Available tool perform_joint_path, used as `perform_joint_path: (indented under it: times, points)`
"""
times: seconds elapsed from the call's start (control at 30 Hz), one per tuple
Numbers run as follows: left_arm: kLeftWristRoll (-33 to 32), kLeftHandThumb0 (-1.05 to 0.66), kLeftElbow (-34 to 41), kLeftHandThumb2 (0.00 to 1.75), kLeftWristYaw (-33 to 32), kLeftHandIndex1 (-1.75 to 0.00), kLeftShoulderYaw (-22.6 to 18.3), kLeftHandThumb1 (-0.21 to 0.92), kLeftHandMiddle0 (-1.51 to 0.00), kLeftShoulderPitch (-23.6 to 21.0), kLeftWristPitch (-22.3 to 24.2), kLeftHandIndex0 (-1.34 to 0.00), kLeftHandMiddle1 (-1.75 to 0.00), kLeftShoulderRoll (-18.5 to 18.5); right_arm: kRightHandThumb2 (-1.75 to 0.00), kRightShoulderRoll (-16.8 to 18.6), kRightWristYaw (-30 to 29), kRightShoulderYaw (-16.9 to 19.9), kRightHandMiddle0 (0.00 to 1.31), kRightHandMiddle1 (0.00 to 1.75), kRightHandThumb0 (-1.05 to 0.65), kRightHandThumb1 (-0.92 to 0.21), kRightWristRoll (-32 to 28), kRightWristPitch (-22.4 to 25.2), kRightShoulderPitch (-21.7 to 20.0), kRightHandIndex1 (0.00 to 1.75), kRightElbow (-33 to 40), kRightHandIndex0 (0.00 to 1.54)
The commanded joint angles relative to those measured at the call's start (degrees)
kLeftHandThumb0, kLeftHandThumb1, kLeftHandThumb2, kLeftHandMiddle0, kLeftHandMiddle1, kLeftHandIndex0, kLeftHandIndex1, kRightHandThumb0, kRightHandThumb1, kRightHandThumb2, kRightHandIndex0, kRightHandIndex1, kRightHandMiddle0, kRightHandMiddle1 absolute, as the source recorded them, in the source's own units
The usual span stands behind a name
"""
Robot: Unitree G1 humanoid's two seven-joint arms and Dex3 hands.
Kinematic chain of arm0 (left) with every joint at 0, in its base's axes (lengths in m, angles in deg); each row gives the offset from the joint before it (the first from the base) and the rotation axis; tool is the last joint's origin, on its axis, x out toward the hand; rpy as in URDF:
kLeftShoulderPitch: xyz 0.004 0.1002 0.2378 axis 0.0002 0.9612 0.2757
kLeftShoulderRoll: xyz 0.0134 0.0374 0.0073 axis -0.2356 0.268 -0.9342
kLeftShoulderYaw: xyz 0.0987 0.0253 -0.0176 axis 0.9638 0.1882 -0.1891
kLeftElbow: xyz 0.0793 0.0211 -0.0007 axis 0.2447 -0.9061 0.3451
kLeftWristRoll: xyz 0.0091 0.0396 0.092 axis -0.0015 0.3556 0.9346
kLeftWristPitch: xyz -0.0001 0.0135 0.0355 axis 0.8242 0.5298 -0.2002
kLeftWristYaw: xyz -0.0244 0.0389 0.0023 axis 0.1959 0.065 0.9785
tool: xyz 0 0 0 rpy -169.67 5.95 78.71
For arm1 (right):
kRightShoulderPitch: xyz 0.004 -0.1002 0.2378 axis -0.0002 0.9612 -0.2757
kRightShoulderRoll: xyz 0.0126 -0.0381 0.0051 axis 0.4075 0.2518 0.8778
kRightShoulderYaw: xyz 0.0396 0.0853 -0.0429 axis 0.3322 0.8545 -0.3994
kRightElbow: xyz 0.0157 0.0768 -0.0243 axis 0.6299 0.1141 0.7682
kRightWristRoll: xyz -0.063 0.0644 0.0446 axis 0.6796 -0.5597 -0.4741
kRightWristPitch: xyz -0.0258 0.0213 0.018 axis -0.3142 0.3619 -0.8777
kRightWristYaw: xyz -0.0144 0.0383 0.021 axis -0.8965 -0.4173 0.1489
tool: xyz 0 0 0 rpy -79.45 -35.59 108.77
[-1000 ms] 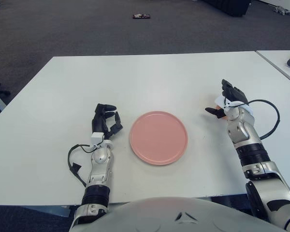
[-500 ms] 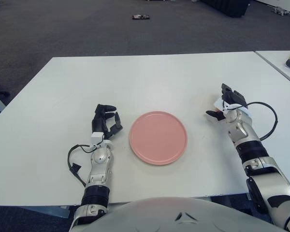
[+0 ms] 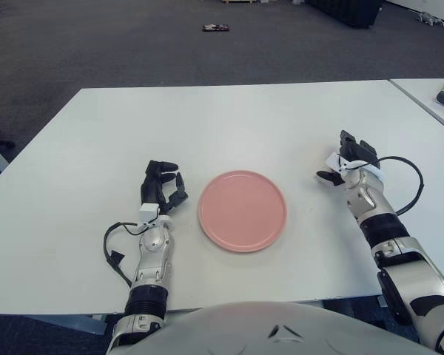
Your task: Put the apple into the plate.
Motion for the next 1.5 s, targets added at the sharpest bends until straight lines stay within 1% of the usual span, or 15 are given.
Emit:
perform_joint_path:
  times: [0.0, 0.27, 0.47, 0.6, 0.67, 0.7, 0.77, 0.9, 1.07, 1.13, 1.23, 1.3, 1.33, 1.4, 1.47]
  points:
    - [0.3, -0.41, -2.6, 1.05, -0.4, -1.75, -0.2, 0.54, -0.63, 1.7, 1.5, -0.44, -1.74, 0.0, -0.77, 1.6, 2.3, -1.5, 0.0, 0.0, -0.98, -0.44, -1.5, 1.5, 2.4, 0.0, -3.4, 0.0]
    - [0.0, -0.41, -2.6, 1.04, -0.4, -1.75, -0.4, 0.54, -0.61, 1.6, 1.6, -0.43, -1.75, 0.1, -0.74, 1.4, 3.0, -1.7, 0.0, 0.0, -0.98, -0.52, -2.4, 2.5, 1.9, 0.0, -5.0, 0.0]
    - [-0.5, -0.41, -2.8, 1.04, -0.1, -1.75, -0.5, 0.54, -0.62, 1.4, 1.4, -0.43, -1.75, 0.1, -0.77, 1.7, -0.3, -0.8, 0.01, 0.01, -0.9, -0.6, -2.4, 2.6, 1.7, 0.0, -5.9, 0.0]
    - [-0.8, -0.41, -2.9, 1.04, 0.1, -1.75, -0.5, 0.54, -0.62, 1.5, 1.0, -0.43, -1.75, 0.1, -0.79, 2.1, -3.1, 0.4, 0.0, 0.26, -0.87, -0.68, -2.7, 3.4, 1.3, 0.01, -6.5, 0.02]
    - [-0.8, -0.41, -2.8, 1.04, 0.1, -1.75, -0.5, 0.54, -0.62, 1.5, 1.1, -0.43, -1.75, 0.1, -0.76, 2.3, -4.4, 0.8, 0.0, 0.49, -0.86, -0.73, -2.9, 3.4, 1.0, 0.26, -7.0, 0.01]
    - [-0.7, -0.41, -2.8, 1.04, 0.1, -1.75, -0.5, 0.54, -0.62, 1.5, 1.1, -0.43, -1.75, 0.1, -0.75, 2.3, -4.9, 0.9, 0.0, 0.53, -0.85, -0.73, -3.0, 3.5, 0.9, 0.32, -7.2, 0.0]
    - [-0.7, -0.41, -2.7, 1.05, 0.0, -1.75, -0.5, 0.54, -0.62, 1.6, 1.1, -0.44, -1.74, 0.1, -0.75, 2.4, -5.4, 1.0, 0.0, 0.71, -0.84, -0.76, -3.1, 3.5, 0.7, 0.59, -7.5, 0.0]
    - [-0.5, -0.41, -2.7, 1.05, -0.1, -1.75, -0.5, 0.53, -0.62, 1.6, 1.0, -0.44, -1.74, 0.0, -0.76, 2.4, -6.4, 1.2, 0.0, 0.88, -0.83, -0.77, -3.5, 3.4, 0.5, 0.84, -7.8, 0.0]
    - [-0.2, -0.41, -2.0, 1.06, -0.4, -1.75, -0.4, 0.53, -0.62, 1.8, 1.5, -0.44, -1.73, 0.0, -0.84, 2.8, -10.7, 2.4, 0.0, 1.4, -0.81, -0.81, -4.4, 1.1, 1.0, 1.31, -7.5, 0.01]
    - [-0.2, -0.41, -1.8, 1.06, -0.3, -1.75, -0.4, 0.53, -0.63, 1.9, 1.6, -0.44, -1.74, 0.0, -0.88, 3.2, -12.8, 3.2, 0.0, 1.54, -0.8, -0.8, -5.1, 0.0, 1.3, 1.41, -7.3, 0.04]
    - [-0.2, -0.42, -1.5, 1.08, 0.0, -1.75, -0.3, 0.51, -0.65, 2.1, 2.0, -0.46, -1.74, -0.2, -0.94, 3.6, -15.3, 4.1, 0.07, 1.68, -0.75, -0.77, -5.9, -1.3, 1.6, 1.51, -7.4, 0.19]
    - [-0.4, -0.42, -1.4, 1.09, 0.3, -1.75, -0.3, 0.51, -0.65, 2.2, 2.0, -0.46, -1.74, -0.3, -0.98, 3.9, -16.6, 4.9, 0.15, 1.71, -0.72, -0.74, -6.7, -1.6, 1.7, 1.54, -7.2, 0.25]
    - [-0.4, -0.42, -1.4, 1.09, 0.4, -1.75, -0.3, 0.5, -0.65, 2.2, 2.0, -0.46, -1.75, -0.3, -1.0, 4.1, -17.1, 5.3, 0.25, 1.72, -0.61, -0.67, -7.0, -1.7, 1.7, 1.53, -7.1, 0.3]
    - [-0.4, -0.42, -1.3, 1.1, 0.4, -1.75, -0.4, 0.5, -0.66, 2.3, 2.1, -0.46, -1.75, -0.3, -1.04, 4.7, -18.4, 6.5, 0.35, 1.73, -0.52, -0.59, -8.1, -1.9, 1.8, 1.53, -6.6, 0.36]
    - [-0.4, -0.42, -1.3, 1.1, 0.4, -1.75, -0.4, 0.5, -0.66, 2.3, 2.2, -0.47, -1.75, -0.4, -1.07, 4.9, -19.0, 6.8, 0.41, 1.74, -0.48, -0.54, -8.5, -2.1, 1.8, 1.53, -6.6, 0.4]
